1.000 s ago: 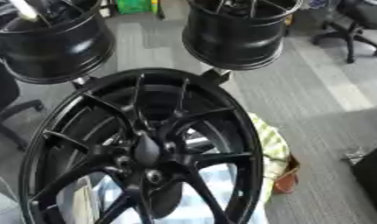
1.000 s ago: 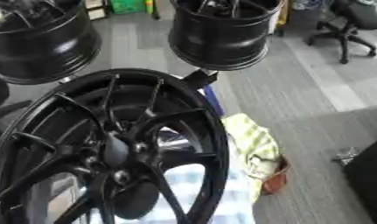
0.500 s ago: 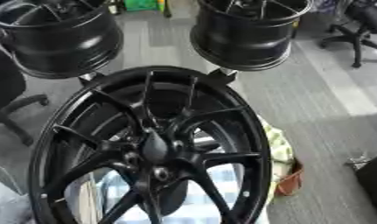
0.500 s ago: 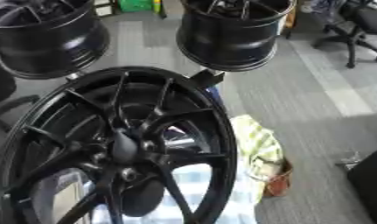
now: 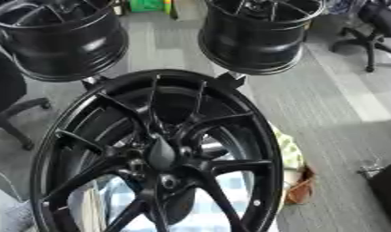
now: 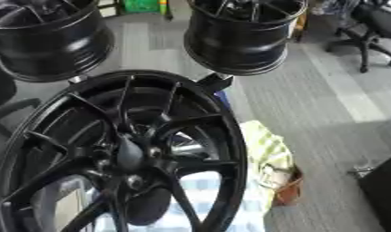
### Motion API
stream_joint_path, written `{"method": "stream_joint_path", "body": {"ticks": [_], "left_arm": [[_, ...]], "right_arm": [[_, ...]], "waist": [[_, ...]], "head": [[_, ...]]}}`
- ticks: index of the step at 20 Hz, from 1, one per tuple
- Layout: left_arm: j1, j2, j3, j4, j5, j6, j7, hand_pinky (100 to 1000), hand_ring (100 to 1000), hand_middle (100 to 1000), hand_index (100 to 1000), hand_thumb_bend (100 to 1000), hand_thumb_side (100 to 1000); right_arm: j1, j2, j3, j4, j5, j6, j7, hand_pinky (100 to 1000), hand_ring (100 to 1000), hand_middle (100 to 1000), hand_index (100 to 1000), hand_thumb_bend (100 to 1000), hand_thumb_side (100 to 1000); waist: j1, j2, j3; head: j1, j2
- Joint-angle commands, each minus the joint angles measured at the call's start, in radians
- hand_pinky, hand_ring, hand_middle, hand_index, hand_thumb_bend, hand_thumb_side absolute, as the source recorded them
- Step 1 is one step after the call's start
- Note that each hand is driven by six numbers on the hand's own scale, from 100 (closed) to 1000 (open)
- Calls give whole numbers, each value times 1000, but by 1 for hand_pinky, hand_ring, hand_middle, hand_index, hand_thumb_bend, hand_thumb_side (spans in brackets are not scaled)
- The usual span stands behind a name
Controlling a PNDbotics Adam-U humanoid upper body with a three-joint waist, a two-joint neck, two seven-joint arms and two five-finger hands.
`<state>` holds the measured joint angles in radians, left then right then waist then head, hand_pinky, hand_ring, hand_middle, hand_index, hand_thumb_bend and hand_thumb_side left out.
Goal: Pull the pin out of the wheel hub.
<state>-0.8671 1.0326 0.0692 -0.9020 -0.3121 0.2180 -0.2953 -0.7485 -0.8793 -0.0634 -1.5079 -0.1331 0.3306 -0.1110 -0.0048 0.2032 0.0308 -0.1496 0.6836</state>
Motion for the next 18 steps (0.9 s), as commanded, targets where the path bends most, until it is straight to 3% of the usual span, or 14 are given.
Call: {"method": "stream_joint_path", "body": {"ticks": [1,6,9,10,11,18], "left_arm": [[-19,1,13,26,-17,-17,40,667,588,425,576,151,121],[-45,-56,-26,58,-52,-60,56,680,606,456,609,181,147],[-57,-78,-43,60,-87,-97,27,812,854,791,879,396,619],[-59,-81,-45,60,-102,-111,18,818,864,801,889,405,629],[-62,-84,-45,60,-115,-120,14,844,904,848,931,434,694],[-77,-93,-31,60,-139,-126,52,824,878,814,902,387,646]], "right_arm": [[-21,-38,-16,-15,-7,0,-5,768,715,672,780,433,352],[-25,-30,-14,-11,-6,0,-3,768,715,673,780,432,353],[-27,-28,-13,-10,-4,0,0,767,714,670,779,433,353],[-27,-28,-13,-9,-3,1,0,767,714,670,779,433,353],[-27,-27,-13,-8,-3,1,0,767,714,669,779,432,354],[-27,-25,-12,-4,-4,2,0,766,714,668,778,429,355]], "waist": [[0,-17,-2],[-3,-18,-5],[-3,-17,-8],[-2,-16,-8],[-2,-16,-8],[3,-18,-7]], "head": [[4,-15],[7,-20],[9,-20],[9,-19],[10,-19],[9,-14]]}}
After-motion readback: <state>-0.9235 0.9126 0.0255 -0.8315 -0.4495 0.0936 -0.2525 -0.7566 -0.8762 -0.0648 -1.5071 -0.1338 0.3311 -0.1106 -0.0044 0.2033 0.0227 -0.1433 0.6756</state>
